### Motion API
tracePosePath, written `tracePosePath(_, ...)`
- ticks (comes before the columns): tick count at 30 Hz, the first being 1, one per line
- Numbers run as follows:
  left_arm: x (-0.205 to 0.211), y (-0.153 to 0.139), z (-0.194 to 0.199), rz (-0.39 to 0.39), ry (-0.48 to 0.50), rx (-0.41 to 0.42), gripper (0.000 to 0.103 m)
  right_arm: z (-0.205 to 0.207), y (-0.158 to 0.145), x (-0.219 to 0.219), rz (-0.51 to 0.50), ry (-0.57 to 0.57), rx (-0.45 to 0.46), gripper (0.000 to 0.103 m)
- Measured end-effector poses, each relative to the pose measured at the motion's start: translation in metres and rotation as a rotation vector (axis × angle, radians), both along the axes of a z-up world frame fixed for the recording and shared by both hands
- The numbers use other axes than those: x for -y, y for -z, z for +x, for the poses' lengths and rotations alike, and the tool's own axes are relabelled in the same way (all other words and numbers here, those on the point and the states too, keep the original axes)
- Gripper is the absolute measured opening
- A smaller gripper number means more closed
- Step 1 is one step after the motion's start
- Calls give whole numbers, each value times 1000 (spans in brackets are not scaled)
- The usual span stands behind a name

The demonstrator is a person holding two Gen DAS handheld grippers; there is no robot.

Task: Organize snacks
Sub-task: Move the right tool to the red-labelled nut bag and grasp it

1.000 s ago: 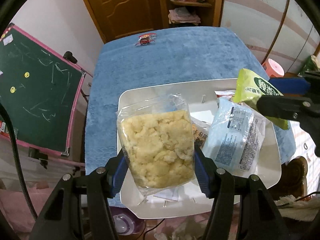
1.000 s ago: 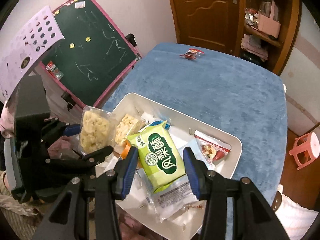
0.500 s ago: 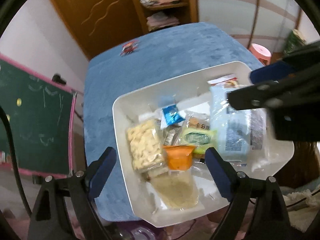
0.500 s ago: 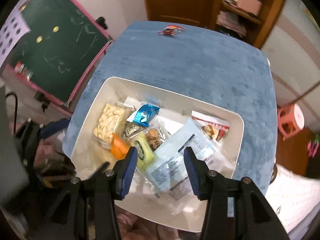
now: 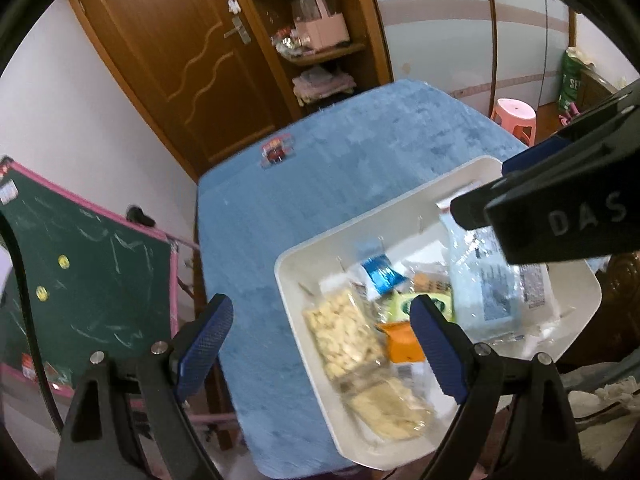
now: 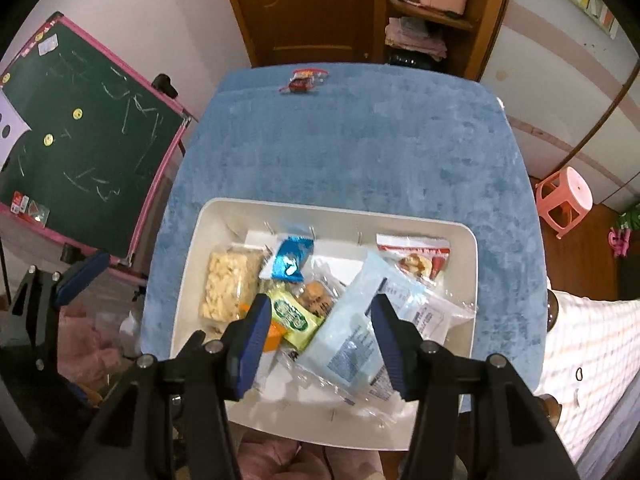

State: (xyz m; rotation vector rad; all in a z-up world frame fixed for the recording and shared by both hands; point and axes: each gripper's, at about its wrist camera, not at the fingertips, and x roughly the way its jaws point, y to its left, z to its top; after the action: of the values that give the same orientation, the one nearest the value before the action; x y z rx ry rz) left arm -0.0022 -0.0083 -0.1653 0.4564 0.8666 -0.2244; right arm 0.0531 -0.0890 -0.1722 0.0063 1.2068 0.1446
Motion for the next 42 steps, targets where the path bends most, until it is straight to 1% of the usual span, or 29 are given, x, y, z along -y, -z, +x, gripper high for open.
tracePosePath(4,-3,-9,4,26,38,51,89,5,-4,-6,-6,30,20,52)
tracePosePath(8,-12,-18,8,62,54,91,89,12,-9,-7,26,72,50,52)
tracePosePath(13,-33,-33,23,102,24,132,89,21,-16,-8,79,117,89,52)
tracePosePath(17,-47,-43,43,109,-15,132,90,30,-27,-4,107,144,140,52)
tracePosePath(19,-54,-47,56,108,-41,127,90,37,-31,0,118,151,151,52)
tracePosePath(22,-66,-55,83,102,-94,140,90,57,-34,7,133,152,143,52)
tracePosePath(25,-78,-58,120,133,-169,168,91,90,-40,11,125,130,151,52)
tracePosePath(27,-85,-60,148,162,-213,202,91,121,-43,11,113,109,157,52)
tracePosePath(29,-90,-59,178,198,-255,229,91,154,-43,10,124,77,155,52)
tracePosePath(30,-93,-58,196,219,-278,245,91,177,-41,8,130,55,147,52)
tracePosePath(32,-98,-51,232,264,-326,276,91,213,-34,3,138,22,140,52)
tracePosePath(33,-99,-48,247,276,-343,285,91,238,-25,0,140,5,132,52)
tracePosePath(34,-103,-41,272,283,-365,289,91,258,-17,-4,138,-6,122,52)
tracePosePath(36,-108,-27,306,282,-404,263,91,305,10,-12,133,-20,81,52)
tracePosePath(37,-113,-17,330,275,-435,241,91,321,21,-17,136,-22,63,52)
tracePosePath(39,-117,-1,362,269,-478,214,91,361,56,-27,150,-31,3,52)
tracePosePath(40,-120,11,380,264,-505,193,91,372,68,-31,151,-29,-19,52)
tracePosePath(42,-123,25,402,245,-536,160,91,397,101,-40,163,-29,-82,52)
